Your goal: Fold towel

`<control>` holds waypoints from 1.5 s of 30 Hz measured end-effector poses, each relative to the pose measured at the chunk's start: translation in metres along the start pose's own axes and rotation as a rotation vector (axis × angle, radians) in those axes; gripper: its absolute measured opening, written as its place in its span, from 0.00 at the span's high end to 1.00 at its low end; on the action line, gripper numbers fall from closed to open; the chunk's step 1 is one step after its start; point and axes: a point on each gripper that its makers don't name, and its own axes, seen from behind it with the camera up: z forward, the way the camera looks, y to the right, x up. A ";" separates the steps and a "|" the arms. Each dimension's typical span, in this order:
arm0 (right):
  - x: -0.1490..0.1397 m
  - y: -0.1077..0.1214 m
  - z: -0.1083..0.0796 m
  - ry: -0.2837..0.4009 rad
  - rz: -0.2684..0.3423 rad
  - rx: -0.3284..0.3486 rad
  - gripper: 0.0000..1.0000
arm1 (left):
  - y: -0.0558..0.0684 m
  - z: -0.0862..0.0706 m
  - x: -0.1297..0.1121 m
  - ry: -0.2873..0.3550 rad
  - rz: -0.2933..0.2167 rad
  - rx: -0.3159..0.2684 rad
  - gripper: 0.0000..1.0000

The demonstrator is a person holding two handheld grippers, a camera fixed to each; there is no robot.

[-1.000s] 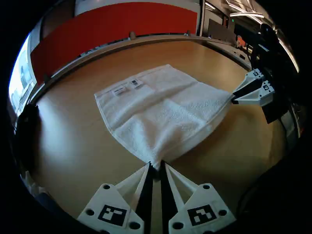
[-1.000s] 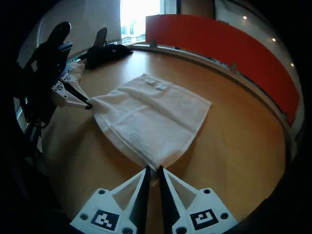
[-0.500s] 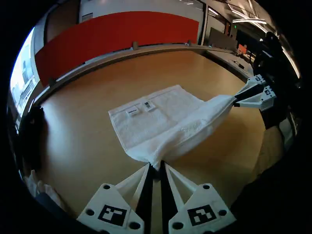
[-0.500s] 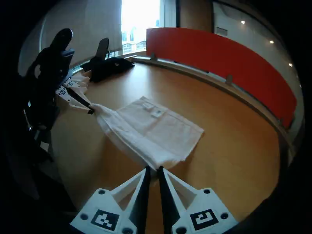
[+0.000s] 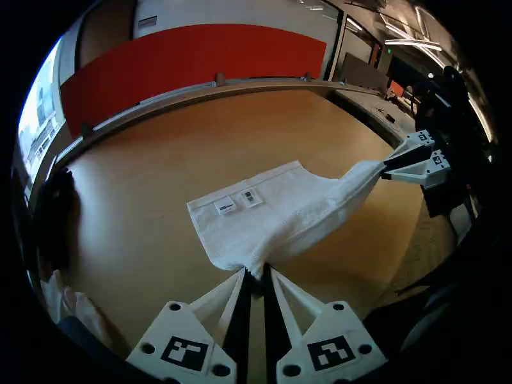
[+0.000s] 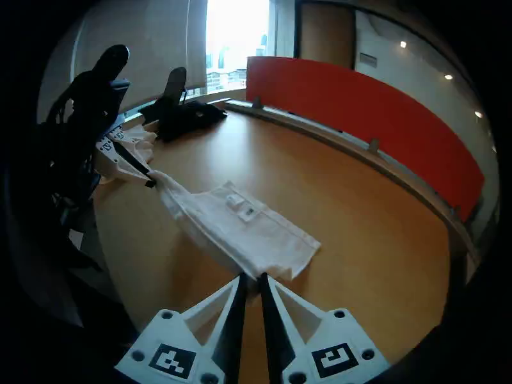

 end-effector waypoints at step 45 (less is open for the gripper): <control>-0.013 0.058 0.085 -0.110 0.028 0.001 0.84 | -0.046 0.088 0.009 -0.090 -0.095 0.001 0.88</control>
